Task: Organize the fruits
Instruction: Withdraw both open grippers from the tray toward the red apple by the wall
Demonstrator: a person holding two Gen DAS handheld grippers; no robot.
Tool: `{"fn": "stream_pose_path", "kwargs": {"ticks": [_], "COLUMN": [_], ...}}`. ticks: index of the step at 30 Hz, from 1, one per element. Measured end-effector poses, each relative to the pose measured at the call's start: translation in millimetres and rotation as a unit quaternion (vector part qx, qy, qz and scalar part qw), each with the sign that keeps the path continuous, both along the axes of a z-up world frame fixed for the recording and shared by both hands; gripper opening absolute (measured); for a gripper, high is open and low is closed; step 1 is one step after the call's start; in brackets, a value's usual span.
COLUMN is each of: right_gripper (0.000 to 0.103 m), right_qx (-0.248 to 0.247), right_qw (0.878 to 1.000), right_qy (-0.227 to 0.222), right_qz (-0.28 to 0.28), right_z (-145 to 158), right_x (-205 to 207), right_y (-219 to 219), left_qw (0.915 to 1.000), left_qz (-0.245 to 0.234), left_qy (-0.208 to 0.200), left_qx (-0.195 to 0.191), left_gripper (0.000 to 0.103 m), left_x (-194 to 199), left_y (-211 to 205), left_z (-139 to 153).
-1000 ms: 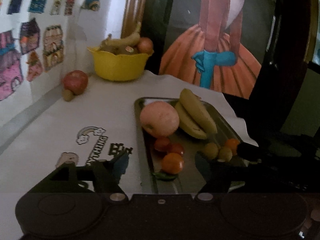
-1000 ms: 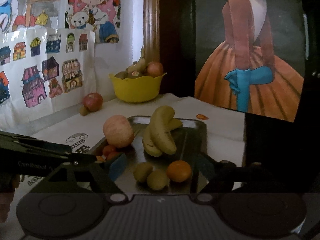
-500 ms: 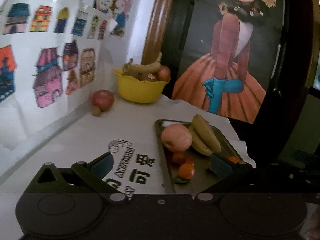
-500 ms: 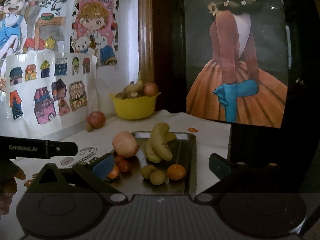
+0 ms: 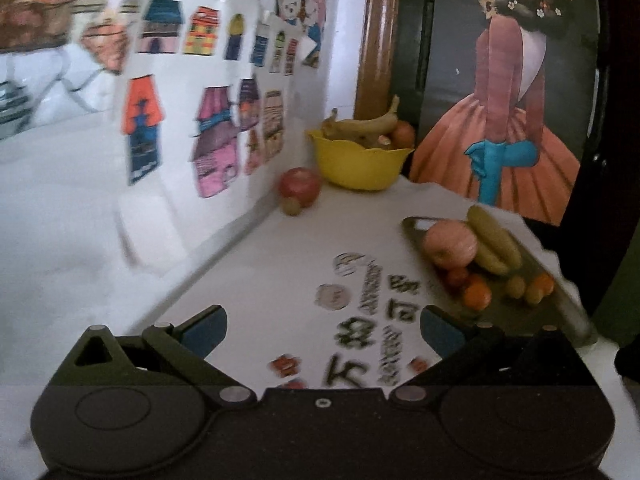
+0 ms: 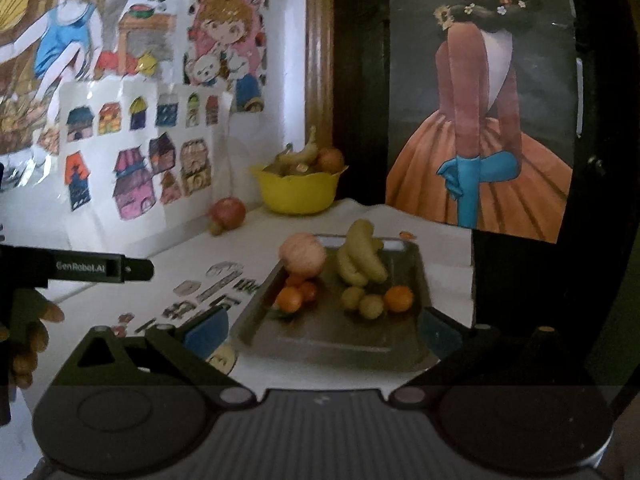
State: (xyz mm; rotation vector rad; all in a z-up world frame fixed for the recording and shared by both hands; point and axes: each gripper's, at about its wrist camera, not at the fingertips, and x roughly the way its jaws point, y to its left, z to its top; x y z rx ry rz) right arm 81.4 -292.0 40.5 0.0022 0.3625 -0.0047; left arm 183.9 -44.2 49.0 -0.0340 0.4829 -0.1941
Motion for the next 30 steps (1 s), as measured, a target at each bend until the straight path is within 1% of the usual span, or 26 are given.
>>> {"fn": "stream_pose_path", "kwargs": {"ticks": [4, 8, 12, 15, 19, 23, 27, 30], "right_gripper": [0.103, 0.103, 0.103, 0.103, 0.103, 0.103, 0.103, 0.103], "right_qx": [0.000, -0.006, -0.006, -0.010, -0.029, -0.056, -0.096, -0.127], "right_qw": [0.999, 0.998, 0.995, 0.994, 0.994, 0.993, 0.990, 0.986], "right_qy": [0.030, 0.062, 0.096, 0.104, 0.095, 0.075, 0.037, -0.002], "right_qz": [0.012, 0.013, 0.012, 0.014, 0.039, 0.065, 0.093, 0.112], "right_z": [-6, -11, -13, -10, 3, 22, 47, 69], "right_x": [-6, -7, 0, 4, 10, 21, 36, 48], "right_y": [13, 25, 39, 47, 59, 71, 81, 85], "left_qw": [0.9999, 0.9996, 0.9982, 0.9976, 0.9974, 0.9970, 0.9963, 0.9963], "left_qz": [0.012, 0.029, 0.059, 0.067, 0.068, 0.071, 0.075, 0.071], "left_qy": [0.000, 0.000, -0.004, -0.012, -0.020, -0.031, -0.038, -0.042], "left_qx": [0.010, 0.000, 0.009, 0.011, 0.011, 0.010, 0.015, 0.020], "left_gripper": [0.102, 0.102, 0.102, 0.102, 0.102, 0.102, 0.102, 0.102], "left_x": [-11, -16, -20, -23, -22, -15, -6, 5], "left_y": [25, 47, 57, 59, 57, 52, 42, 33], "left_z": [-6, -8, -5, -1, 7, 17, 22, 26]}}
